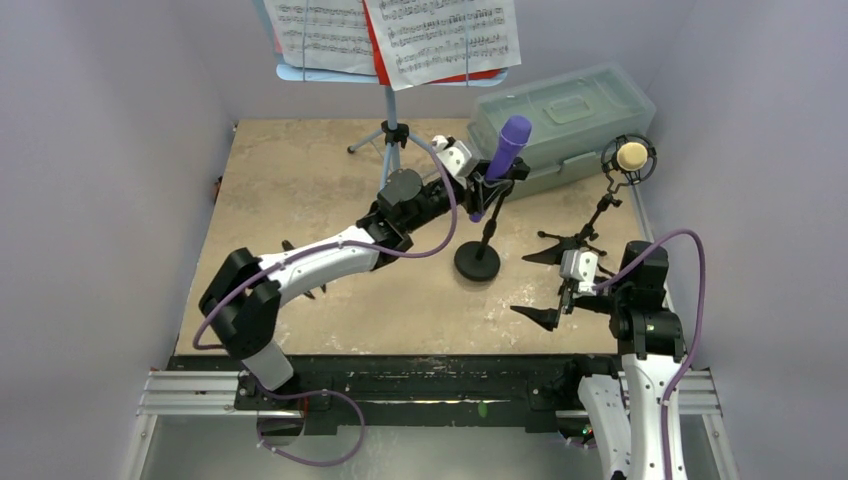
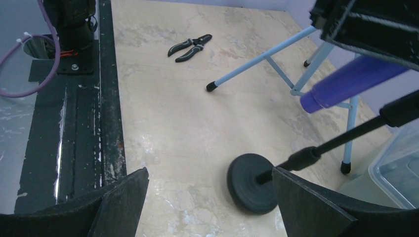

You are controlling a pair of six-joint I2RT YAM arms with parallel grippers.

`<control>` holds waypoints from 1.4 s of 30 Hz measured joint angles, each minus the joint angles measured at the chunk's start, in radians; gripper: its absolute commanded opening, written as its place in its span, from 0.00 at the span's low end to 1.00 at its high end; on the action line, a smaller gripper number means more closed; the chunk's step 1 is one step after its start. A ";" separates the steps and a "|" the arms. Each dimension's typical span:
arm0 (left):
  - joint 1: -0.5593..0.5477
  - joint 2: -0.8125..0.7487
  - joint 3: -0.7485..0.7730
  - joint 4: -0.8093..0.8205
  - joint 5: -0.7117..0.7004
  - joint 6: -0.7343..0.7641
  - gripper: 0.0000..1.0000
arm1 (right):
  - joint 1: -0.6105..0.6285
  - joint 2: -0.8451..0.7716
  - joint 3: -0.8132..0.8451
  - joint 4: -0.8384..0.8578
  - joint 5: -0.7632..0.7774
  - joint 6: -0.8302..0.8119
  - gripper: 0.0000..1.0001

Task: Pack up the instrument practice props
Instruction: Move the microphone stand with the microphone to the center of the board.

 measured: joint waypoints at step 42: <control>0.000 -0.361 -0.419 0.109 0.383 -0.097 0.00 | 0.110 0.436 0.362 -0.424 -0.068 -0.297 0.99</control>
